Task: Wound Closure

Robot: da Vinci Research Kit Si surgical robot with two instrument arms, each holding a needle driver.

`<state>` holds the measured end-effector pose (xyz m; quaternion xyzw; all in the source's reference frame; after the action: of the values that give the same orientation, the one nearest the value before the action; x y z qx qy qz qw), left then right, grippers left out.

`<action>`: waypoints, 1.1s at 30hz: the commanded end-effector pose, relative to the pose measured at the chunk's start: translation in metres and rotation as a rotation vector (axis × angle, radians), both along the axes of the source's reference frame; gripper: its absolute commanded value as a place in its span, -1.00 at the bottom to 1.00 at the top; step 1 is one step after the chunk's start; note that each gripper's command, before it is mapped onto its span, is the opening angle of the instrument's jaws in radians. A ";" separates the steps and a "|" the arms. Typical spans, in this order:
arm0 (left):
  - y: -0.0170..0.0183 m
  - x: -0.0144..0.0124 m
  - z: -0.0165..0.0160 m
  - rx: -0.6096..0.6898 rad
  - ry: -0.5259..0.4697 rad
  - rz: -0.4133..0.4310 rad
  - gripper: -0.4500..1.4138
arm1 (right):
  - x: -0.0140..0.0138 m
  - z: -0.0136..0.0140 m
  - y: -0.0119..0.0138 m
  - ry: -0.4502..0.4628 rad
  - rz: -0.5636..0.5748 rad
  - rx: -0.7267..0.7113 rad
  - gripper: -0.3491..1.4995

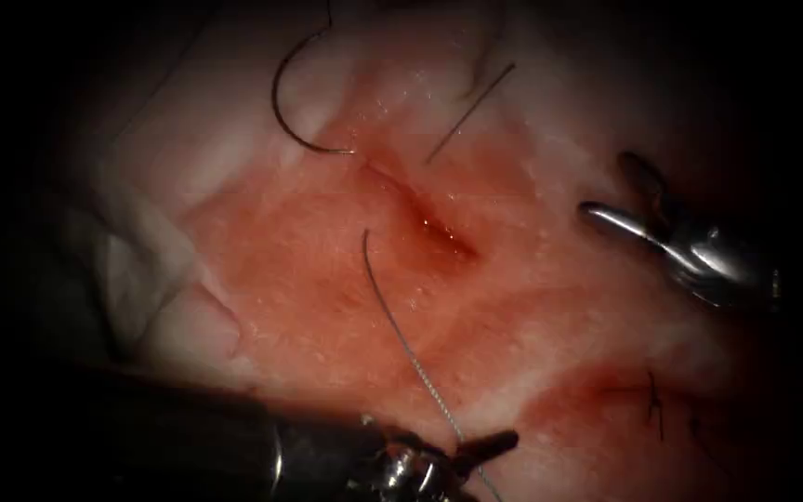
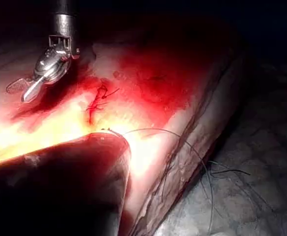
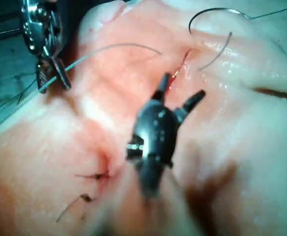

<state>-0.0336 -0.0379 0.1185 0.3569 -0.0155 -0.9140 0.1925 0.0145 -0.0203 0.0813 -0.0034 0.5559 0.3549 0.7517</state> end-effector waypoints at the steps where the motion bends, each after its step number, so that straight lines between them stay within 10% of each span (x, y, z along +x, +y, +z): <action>1: -0.0005 -0.0004 0.0004 0.002 -0.001 0.001 -0.23 | 0.0006 0.0005 -0.0007 0.002 -0.001 0.002 0.76; 3: 0.0001 0.0004 -0.0002 0.005 -0.018 -0.004 -1.00 | 0.0006 0.0006 -0.0009 0.014 -0.026 0.005 0.56; 13: 0.0034 0.0056 -0.0023 0.001 -0.076 0.003 -1.00 | 0.0014 0.0008 -0.0005 0.027 -0.267 -0.091 0.42; 21: 0.0059 0.0092 -0.0023 0.048 -0.182 0.110 -1.00 | 0.0096 0.0015 -0.0021 -0.012 -0.614 -0.466 0.32; 33: 0.0081 0.0120 -0.0037 0.069 -0.211 0.136 -1.00 | 0.0175 0.0009 -0.0036 -0.035 -0.659 -0.639 0.23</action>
<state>-0.0211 -0.0293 0.1143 0.4576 0.0186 -0.8563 0.2388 0.0313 -0.0233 0.0819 -0.0662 0.5942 -0.0935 0.7961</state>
